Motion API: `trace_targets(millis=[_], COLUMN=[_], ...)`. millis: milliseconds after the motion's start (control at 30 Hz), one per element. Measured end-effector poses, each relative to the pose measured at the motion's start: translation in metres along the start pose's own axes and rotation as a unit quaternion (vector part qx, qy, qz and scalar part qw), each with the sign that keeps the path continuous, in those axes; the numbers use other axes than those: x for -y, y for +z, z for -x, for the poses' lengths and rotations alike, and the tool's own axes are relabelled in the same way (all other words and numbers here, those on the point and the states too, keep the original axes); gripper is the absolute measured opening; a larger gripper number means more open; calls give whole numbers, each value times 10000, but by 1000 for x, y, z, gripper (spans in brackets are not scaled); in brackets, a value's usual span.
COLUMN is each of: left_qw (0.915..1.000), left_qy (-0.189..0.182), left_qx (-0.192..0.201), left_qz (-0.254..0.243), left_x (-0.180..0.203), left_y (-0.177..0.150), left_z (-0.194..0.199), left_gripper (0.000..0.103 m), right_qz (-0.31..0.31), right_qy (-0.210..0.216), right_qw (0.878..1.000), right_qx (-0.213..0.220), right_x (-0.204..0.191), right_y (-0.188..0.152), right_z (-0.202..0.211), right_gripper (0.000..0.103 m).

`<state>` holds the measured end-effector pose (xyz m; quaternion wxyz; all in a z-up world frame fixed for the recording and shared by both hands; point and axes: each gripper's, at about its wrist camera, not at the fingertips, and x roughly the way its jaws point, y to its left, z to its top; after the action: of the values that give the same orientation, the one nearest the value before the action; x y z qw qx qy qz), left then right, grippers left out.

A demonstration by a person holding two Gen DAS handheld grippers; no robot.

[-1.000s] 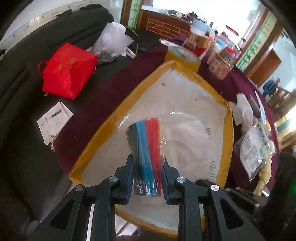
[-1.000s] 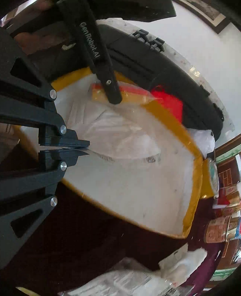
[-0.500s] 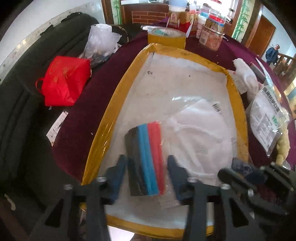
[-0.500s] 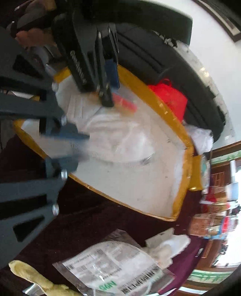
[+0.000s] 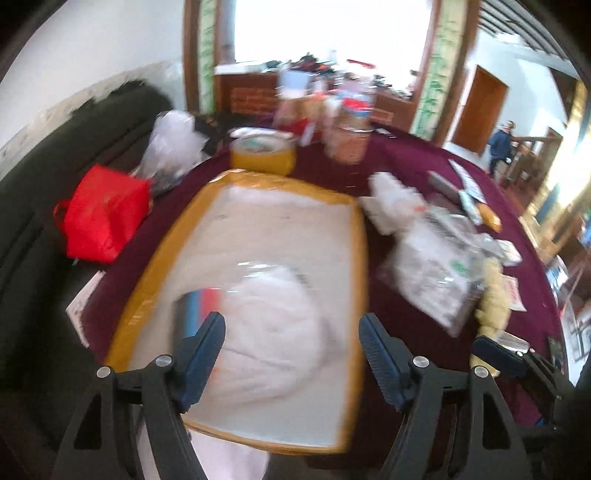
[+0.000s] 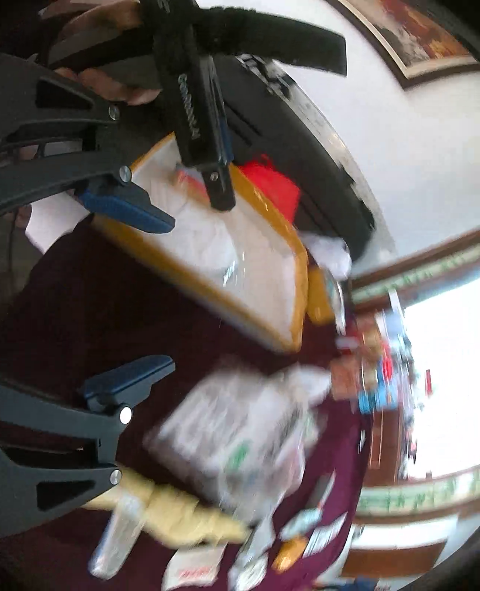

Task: Organize soft objects
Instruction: 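Grasp the yellow towel with left tool while right grasps the silver tube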

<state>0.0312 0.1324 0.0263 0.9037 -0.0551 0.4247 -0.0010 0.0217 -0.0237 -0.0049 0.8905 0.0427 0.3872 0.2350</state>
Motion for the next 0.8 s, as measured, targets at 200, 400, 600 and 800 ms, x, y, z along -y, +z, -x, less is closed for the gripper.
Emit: trace_targets(millis=[200,400,600,800], left_qw=[9981,9932,9905,9870], left_qy=[-519,-1036,-1117,-1309], left_qx=[121,-174,-448,-680], left_qz=[-312,-506,-668,-636], left_x=[53,86,102,111], left_y=[-19,-23,-28,-26], left_z=[2,-2,-7,-14], left_gripper=[86,86,86,86], right_qz=[-525,-693,-611,-421], right_qy=[-360,-630,-866,-965], right_qw=[9979,9955,9943,9920], right_qx=[144,170,-94,-690], right_x=[53,102,151,186], right_y=[-26,-37,-26,-14], right_z=[40,69,69,40], right_gripper=[68,68,68,66])
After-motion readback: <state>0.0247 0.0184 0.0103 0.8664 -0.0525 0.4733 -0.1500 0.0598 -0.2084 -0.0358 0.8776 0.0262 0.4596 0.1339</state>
